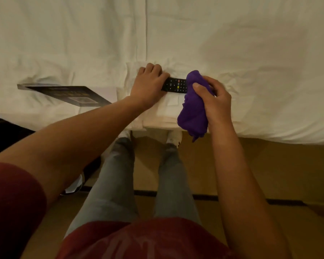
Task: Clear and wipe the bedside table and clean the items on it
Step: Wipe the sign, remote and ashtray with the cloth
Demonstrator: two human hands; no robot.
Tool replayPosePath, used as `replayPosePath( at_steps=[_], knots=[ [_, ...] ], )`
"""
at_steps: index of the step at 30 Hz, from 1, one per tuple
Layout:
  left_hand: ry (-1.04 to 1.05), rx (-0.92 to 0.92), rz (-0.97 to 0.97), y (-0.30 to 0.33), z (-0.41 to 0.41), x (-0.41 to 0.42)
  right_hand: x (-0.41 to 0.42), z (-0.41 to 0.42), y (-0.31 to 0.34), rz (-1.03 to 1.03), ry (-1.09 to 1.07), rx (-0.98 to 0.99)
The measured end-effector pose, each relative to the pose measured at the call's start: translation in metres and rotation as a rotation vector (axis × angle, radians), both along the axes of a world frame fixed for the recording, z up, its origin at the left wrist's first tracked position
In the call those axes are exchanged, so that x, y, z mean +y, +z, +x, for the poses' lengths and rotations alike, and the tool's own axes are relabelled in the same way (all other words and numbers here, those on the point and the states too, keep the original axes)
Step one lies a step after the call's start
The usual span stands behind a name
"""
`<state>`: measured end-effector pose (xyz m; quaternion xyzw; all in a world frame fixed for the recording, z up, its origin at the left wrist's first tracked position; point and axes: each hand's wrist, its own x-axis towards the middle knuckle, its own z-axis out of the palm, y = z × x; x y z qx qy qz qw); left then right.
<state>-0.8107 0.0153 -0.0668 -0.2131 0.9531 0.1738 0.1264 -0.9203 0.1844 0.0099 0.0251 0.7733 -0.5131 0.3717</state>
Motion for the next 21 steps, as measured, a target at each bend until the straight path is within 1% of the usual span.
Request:
replayPosePath(
  at_steps=[3,8,10,12,14,16,18,21],
  knots=[
    [0.061,0.003,0.028,0.009,0.002,0.003,0.004,-0.011,0.003,-0.005,0.039,-0.04],
    [0.27,0.064,0.103,0.04,0.014,0.014,0.007,-0.033,0.026,-0.036,0.081,-0.032],
    [0.368,0.1,0.196,0.056,0.02,0.018,0.005,-0.04,0.038,-0.064,0.049,-0.035],
    [0.498,0.163,0.41,0.072,0.025,0.023,0.0,-0.043,0.048,-0.09,0.015,-0.014],
    [0.628,0.224,0.695,0.088,0.029,0.027,-0.007,-0.042,0.054,-0.112,-0.01,0.018],
    [0.711,0.252,0.943,0.1,0.034,0.032,-0.016,-0.038,0.059,-0.136,0.007,0.04],
    [0.719,0.271,1.121,0.106,0.037,0.036,-0.028,-0.032,0.065,-0.141,0.096,0.094],
    [0.75,0.364,1.405,0.111,0.035,0.039,-0.045,-0.016,0.072,-0.084,0.291,0.288]
  ],
)
